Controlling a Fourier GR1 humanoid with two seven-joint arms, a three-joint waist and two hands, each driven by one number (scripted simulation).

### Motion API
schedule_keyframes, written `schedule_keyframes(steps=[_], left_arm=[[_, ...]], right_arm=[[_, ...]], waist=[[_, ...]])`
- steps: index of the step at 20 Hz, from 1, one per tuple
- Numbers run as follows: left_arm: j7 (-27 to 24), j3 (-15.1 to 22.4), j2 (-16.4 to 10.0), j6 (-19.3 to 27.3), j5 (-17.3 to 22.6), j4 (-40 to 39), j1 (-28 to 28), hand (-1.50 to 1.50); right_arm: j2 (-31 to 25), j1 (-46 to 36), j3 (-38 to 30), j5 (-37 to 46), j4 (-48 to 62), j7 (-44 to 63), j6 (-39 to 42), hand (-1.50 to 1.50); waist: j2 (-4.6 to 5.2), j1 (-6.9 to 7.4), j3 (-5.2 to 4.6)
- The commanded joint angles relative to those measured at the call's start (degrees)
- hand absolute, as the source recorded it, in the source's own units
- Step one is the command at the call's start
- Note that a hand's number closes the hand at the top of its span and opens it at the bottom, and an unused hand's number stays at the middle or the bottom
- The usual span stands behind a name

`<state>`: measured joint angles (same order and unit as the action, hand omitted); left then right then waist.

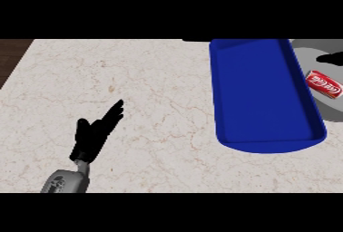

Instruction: Pick the can from the tray and place it in the pot

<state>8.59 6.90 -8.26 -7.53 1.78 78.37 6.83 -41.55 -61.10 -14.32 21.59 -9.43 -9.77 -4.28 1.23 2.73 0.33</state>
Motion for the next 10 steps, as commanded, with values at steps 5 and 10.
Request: schedule_keyframes(steps=[5, 10], left_arm=[[-1.23, -0.25, -0.11, 0.73, -0.95, -0.04, -1.43, 0.00], [-0.57, -0.54, 0.13, 0.11, -0.34, -0.56, -1.52, 0.00]], right_arm=[[-5.55, 3.36, -12.38, -11.01, -0.86, -6.59, -6.98, -1.50], [-10.14, 7.81, -17.07, -15.66, -0.84, -11.74, -0.58, -1.50]], waist=[[0.04, -0.31, -0.05], [-0.31, -1.20, -0.10]])
